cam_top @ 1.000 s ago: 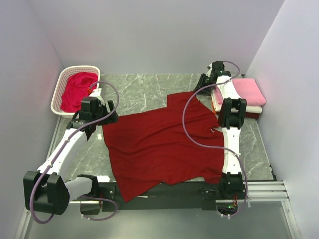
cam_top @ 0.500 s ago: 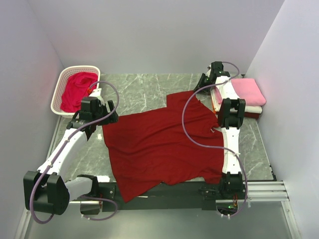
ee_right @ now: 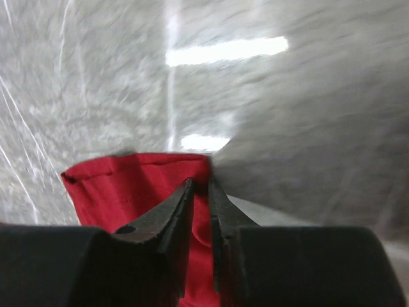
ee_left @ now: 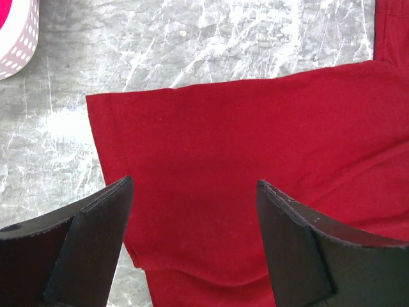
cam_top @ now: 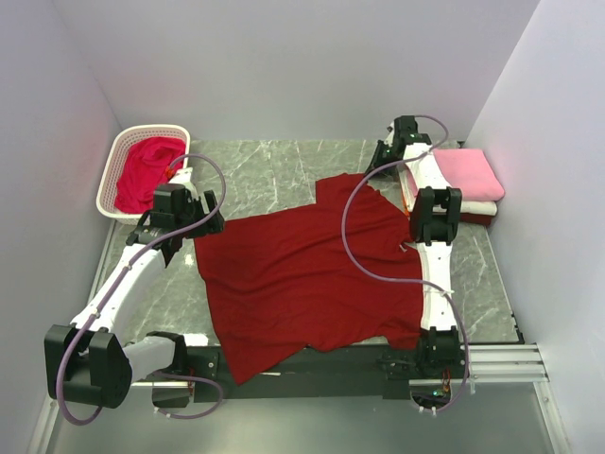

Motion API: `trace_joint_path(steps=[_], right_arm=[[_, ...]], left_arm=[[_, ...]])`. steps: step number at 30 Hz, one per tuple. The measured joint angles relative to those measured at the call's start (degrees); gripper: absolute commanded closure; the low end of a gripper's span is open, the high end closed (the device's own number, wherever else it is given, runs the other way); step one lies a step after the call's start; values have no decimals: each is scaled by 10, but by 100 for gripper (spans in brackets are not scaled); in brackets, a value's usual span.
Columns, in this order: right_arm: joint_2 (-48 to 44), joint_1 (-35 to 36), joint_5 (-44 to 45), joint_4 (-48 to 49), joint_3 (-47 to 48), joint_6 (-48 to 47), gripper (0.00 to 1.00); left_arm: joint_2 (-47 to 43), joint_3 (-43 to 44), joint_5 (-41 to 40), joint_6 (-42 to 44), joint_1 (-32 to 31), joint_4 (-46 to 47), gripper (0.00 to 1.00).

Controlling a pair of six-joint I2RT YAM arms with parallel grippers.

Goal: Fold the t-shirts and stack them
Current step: Flatten the tshirt out

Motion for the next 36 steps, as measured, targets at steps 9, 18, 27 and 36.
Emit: trace_joint_path(steps=[9, 18, 27, 36], right_arm=[[0, 31, 31, -37, 14, -36, 83], [0, 30, 50, -49, 19, -60, 100], [-24, 20, 43, 5, -25, -74, 100], [-122, -19, -16, 82, -89, -83, 100]], left_arm=[[0, 0, 0, 0, 0, 0, 17], [0, 0, 0, 0, 0, 0, 17], [0, 0, 0, 0, 0, 0, 17], [14, 0, 3, -4, 2, 11, 20]])
